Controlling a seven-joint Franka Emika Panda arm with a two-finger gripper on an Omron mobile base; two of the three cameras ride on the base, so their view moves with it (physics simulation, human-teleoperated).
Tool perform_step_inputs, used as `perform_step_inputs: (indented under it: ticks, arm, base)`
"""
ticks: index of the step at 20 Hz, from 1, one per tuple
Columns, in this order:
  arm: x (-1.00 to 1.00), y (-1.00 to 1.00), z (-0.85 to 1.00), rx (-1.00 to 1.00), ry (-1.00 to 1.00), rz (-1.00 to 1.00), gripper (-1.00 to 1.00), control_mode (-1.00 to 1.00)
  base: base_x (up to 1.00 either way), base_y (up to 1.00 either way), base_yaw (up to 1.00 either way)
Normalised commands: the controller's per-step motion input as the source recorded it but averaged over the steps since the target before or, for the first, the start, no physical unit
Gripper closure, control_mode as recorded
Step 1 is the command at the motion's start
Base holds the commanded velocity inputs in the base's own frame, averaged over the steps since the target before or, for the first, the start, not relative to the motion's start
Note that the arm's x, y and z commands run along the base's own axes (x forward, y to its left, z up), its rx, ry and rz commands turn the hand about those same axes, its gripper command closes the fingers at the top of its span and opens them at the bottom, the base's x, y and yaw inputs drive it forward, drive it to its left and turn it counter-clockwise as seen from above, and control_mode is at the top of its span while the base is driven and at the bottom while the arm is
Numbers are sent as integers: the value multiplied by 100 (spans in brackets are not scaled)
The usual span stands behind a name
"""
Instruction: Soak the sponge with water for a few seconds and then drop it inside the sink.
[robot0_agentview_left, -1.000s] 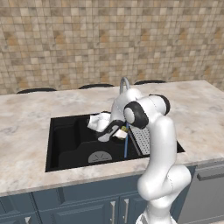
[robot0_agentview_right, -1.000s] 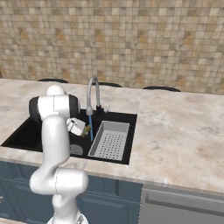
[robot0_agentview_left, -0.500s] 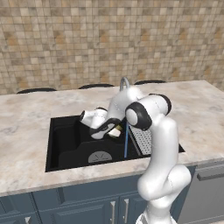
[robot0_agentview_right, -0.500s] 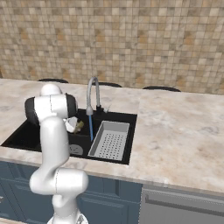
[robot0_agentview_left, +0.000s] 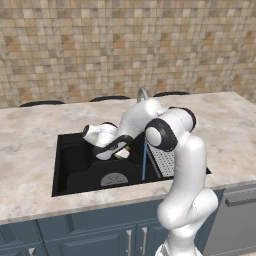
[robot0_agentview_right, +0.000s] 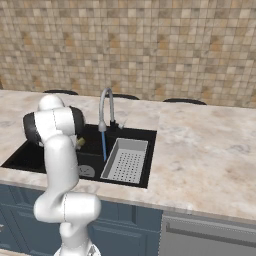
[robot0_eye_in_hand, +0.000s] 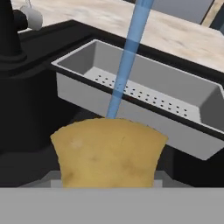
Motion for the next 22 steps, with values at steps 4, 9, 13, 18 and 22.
perform_step_inputs:
  ticks: [4,9,13,18,22]
  arm:
    - [-17,29,12,13,-4,2,100,-100]
    - [-3,7,9,13,-5,0,100,-100]
    - [-6,10,0,20,0,0,100,-100]
    - [-3,22,0,22,0,8,100,-100]
    - [0,40,30,9,4,18,100,-100]
  base:
    - [0,0,0]
    - [0,0,0]
    - [0,0,0]
    - [0,0,0]
    - [0,0,0]
